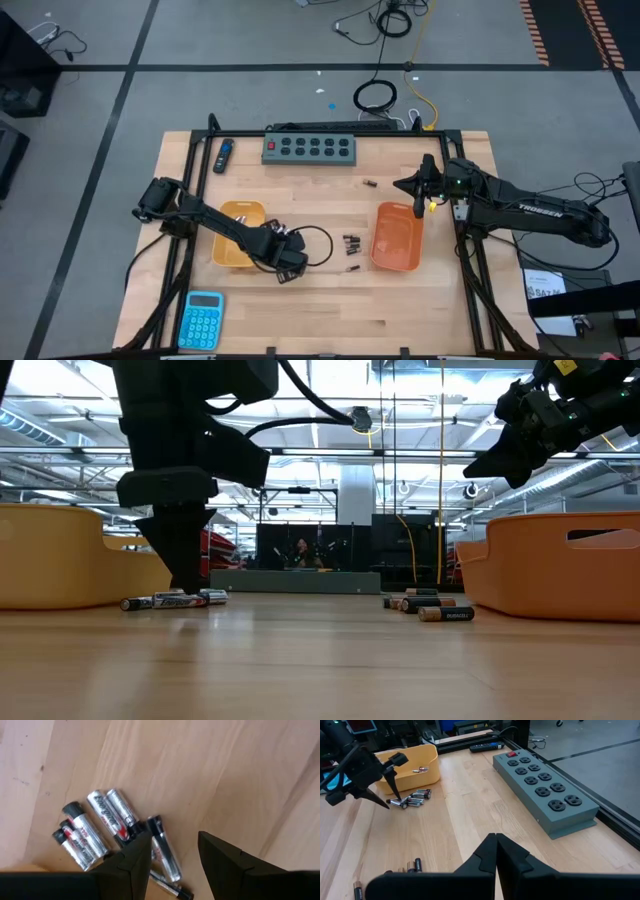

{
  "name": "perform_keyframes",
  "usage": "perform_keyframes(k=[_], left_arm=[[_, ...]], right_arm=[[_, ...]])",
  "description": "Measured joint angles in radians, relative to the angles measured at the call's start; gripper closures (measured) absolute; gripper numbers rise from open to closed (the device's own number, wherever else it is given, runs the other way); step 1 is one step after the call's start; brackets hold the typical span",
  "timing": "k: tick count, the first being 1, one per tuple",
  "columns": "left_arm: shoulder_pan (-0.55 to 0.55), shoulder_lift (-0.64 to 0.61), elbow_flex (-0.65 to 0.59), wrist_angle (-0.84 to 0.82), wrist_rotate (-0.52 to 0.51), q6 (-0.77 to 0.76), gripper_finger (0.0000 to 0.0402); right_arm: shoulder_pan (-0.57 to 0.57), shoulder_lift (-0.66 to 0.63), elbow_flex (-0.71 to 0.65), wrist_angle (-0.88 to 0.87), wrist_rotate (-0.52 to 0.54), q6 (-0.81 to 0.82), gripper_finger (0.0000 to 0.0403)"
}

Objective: Sort batteries
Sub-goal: Put the silver battery into the yellow bin

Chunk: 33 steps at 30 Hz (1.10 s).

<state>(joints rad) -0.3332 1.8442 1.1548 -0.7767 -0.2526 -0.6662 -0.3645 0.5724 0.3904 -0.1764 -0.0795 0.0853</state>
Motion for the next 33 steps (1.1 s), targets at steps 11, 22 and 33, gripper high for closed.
perform_keyframes(k=[11,22,33], left_arm=[[0.018,0.0,-0.04,0.014,-0.016,0.02,0.0257],[0.018,0.0,-0.051,0.062,0.001,0.036,0.034],[0.019,0.055,-0.043,0.079,0.053,0.106,0.0371]], right_arm=[[0.0,0.0,0.0,0.002,0.0,0.0,0.0403],[0.0,0.0,0.0,0.008,0.0,0.0,0.0403],[0.0,0.0,0.0,0.007,0.0,0.0,0.0403]])
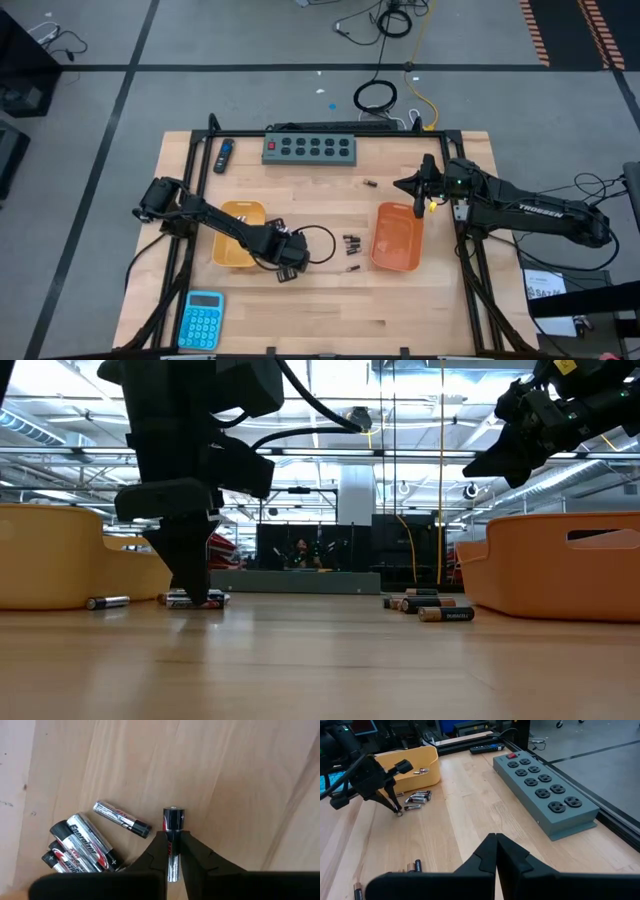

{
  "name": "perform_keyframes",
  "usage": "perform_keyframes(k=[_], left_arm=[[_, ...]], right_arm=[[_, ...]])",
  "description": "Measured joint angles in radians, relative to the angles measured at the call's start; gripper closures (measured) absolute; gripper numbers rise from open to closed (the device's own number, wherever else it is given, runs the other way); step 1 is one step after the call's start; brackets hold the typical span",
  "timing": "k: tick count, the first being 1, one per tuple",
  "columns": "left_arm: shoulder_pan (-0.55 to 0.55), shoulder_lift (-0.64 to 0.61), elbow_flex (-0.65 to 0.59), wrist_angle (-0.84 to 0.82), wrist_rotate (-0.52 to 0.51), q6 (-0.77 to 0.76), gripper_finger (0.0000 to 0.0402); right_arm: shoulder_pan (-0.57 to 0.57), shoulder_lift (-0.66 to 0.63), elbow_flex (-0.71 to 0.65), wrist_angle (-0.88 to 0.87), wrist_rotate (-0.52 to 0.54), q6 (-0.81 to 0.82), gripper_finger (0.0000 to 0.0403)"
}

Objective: Sort batteries
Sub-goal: Put the silver battery into the yellow bin

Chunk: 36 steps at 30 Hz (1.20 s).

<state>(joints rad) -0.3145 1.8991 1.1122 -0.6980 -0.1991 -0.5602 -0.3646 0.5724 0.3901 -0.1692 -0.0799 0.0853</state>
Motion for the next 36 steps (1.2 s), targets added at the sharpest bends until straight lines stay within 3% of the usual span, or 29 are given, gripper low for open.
perform_keyframes(k=[4,9,29,33,36], left_arm=[[0.002,-0.017,0.012,-0.004,-0.012,-0.001,0.0397],[0.005,-0.021,0.011,-0.004,-0.002,-0.016,0.0397],[0.006,-0.018,0.008,0.016,0.025,-0.038,0.0289],[0.015,-0.019,0.008,0.015,0.032,-0.029,0.0285],[0.029,-0.019,0.009,0.015,0.046,-0.018,0.031]], right_arm=[[0.0,0.0,0.0,0.0,0.0,0.0,0.0403],[0.0,0.0,0.0,-0.001,0.0,0.0,0.0403],[0.0,0.0,0.0,-0.008,0.0,0.0,0.0403],[0.0,0.0,0.0,-0.007,0.0,0.0,0.0403],[0.0,0.0,0.0,-0.008,0.0,0.0,0.0403]])
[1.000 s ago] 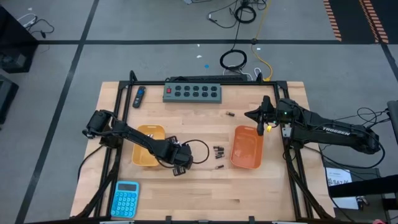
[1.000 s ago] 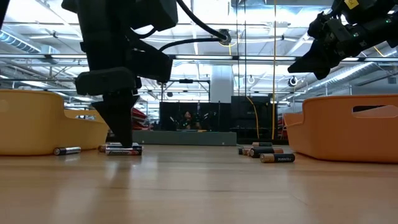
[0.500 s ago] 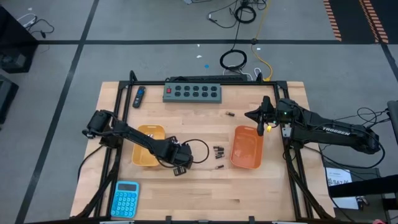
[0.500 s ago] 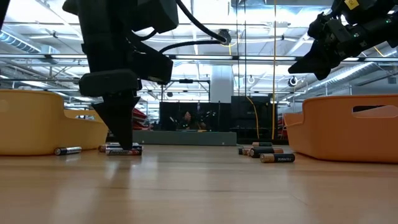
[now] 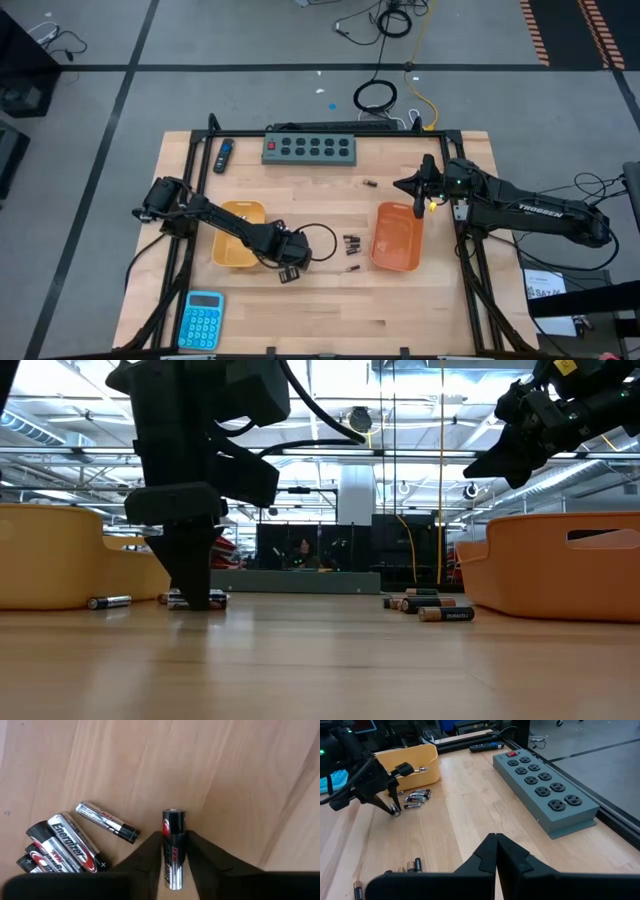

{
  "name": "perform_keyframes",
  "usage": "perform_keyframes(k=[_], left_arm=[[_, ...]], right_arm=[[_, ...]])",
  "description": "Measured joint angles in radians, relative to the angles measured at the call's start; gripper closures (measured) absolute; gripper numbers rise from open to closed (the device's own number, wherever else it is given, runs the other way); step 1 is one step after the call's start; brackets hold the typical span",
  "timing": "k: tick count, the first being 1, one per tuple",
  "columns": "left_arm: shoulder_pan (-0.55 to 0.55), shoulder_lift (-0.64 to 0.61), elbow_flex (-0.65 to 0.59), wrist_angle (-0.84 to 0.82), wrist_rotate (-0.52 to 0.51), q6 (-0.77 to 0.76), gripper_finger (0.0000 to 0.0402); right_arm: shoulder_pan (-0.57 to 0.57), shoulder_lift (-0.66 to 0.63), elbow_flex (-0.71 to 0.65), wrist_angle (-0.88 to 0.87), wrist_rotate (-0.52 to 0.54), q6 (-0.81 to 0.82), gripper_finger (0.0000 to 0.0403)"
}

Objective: Sort batteries
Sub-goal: Put the silver battery into the yellow bin

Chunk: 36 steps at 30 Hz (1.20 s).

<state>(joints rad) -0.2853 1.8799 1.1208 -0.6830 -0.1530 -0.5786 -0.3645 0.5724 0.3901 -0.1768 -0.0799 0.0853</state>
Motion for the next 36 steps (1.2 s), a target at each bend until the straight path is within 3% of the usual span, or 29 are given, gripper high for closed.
perform_keyframes(k=[3,12,22,31,33,36], left_arm=[[0.007,-0.002,0.0,-0.006,0.012,0.013,0.0361],[-0.019,-0.006,0.021,-0.043,-0.007,-0.046,0.0361],[-0.069,-0.028,0.134,-0.316,-0.05,-0.136,0.0361],[-0.062,-0.171,0.161,-0.643,-0.019,-0.259,0.0361],[-0.057,-0.196,0.137,-0.632,-0.017,-0.288,0.0348],[-0.047,-0.211,0.116,-0.634,-0.015,-0.303,0.0296]], right_arm=[[0.0,0.0,0.0,0.0,0.0,0.0,0.0403],[0.0,0.0,0.0,-0.001,0.0,-0.003,0.0403],[0.0,0.0,0.0,-0.017,0.0,-0.002,0.0403],[0.0,0.0,0.001,-0.012,0.0,0.008,0.0403],[0.0,0.0,0.001,-0.01,0.0,0.008,0.0403],[0.0,0.0,0.001,-0.011,0.0,0.008,0.0403]])
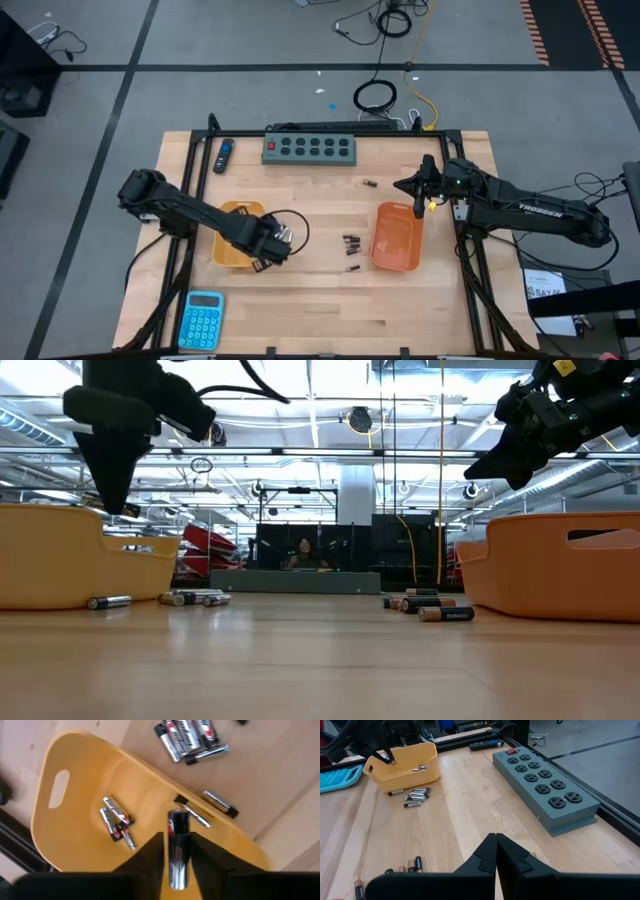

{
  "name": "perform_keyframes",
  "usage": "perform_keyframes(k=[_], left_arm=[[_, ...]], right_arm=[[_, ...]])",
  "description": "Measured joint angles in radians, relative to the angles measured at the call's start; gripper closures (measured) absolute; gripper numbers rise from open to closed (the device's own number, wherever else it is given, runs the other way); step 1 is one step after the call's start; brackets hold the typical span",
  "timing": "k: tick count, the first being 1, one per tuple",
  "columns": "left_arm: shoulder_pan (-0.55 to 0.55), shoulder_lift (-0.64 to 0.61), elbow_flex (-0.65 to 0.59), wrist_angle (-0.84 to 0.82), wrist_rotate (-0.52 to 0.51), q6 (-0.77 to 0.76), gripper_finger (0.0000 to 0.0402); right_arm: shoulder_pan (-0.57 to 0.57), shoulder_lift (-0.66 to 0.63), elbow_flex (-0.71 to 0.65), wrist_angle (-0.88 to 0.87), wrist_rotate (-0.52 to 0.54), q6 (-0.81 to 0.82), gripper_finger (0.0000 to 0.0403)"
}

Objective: Sort batteries
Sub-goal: Put the silver battery into the yellow bin

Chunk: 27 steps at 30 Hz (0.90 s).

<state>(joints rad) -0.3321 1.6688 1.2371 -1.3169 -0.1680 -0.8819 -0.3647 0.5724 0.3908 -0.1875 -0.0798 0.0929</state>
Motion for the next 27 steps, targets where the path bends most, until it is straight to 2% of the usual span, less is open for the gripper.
perform_keyframes(k=[2,5,8,13,17,21,27], left_arm=[[0.007,0.001,-0.003,-0.001,0.001,0.005,0.0266],[0.011,0.001,0.001,-0.004,0.001,0.026,0.0247],[0.029,0.001,0.024,0.01,-0.001,0.09,0.0244],[0.123,0.046,0.041,0.092,0.012,0.253,0.0242],[0.183,0.09,0.04,0.24,0.008,0.357,0.0241],[0.209,0.121,0.041,0.38,0.049,0.399,0.0241],[0.215,0.164,0.041,0.415,0.111,0.394,0.0241]], right_arm=[[0.0,0.0,0.0,0.001,0.0,0.0,0.0403],[0.0,0.0,0.0,0.001,0.0,0.0,0.0403],[0.0,0.0,0.0,0.003,0.0,0.0,0.0403],[0.0,0.0,0.0,0.034,0.0,0.006,0.0403],[0.0,0.0,0.001,0.037,0.0,0.024,0.0403],[0.0,0.0,0.001,0.027,0.0,0.023,0.0403],[0.0,0.0,0.001,0.01,0.0,0.003,0.0403]])
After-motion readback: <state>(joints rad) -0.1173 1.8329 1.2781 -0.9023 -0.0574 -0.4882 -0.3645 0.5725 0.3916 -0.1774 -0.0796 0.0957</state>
